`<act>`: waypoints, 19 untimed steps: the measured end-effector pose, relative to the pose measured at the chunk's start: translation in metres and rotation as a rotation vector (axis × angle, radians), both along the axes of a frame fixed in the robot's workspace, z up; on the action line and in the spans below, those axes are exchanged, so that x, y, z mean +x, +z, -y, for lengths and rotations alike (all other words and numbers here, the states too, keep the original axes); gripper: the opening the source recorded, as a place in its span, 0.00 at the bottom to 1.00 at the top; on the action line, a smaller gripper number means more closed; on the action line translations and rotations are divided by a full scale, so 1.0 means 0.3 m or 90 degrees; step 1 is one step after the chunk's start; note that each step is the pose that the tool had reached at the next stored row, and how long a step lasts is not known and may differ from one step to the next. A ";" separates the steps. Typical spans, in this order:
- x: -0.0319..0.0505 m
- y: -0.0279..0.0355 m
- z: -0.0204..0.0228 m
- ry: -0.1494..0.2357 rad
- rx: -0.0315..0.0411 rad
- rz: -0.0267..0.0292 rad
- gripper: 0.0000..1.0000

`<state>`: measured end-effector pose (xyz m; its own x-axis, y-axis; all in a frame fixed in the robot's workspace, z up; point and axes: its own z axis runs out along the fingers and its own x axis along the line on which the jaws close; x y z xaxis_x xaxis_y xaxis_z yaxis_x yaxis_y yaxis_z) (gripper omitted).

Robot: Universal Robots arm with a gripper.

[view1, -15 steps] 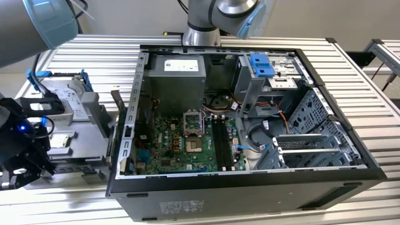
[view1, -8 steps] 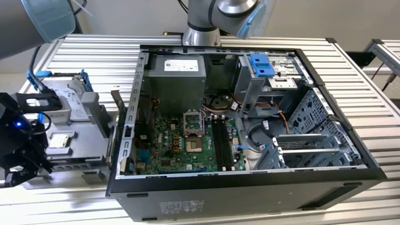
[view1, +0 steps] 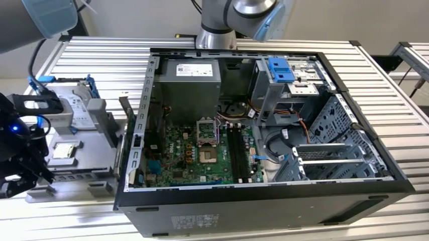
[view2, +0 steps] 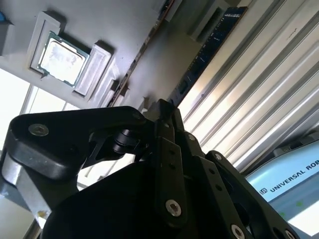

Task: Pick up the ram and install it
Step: 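Pick up the ram and move it above insertion slot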

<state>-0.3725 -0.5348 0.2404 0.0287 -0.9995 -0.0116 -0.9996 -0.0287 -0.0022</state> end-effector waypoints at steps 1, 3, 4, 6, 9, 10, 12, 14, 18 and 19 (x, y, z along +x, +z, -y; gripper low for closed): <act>0.000 0.003 0.000 0.000 -0.0001 0.0000 0.00; 0.000 0.009 0.000 0.000 -0.0001 0.0001 0.00; 0.000 0.013 0.000 0.000 0.0000 0.0001 0.00; 0.000 0.022 0.000 0.000 -0.0001 0.0000 0.00; 0.000 0.036 0.000 0.000 -0.0001 0.0000 0.00; 0.000 0.040 0.000 0.000 -0.0001 0.0000 0.00; 0.000 0.052 0.000 0.000 -0.0001 0.0000 0.00; 0.000 0.063 0.000 0.000 -0.0001 0.0000 0.00; 0.000 0.084 0.000 0.000 -0.0001 0.0000 0.00; 0.000 0.089 0.000 0.000 -0.0001 0.0000 0.00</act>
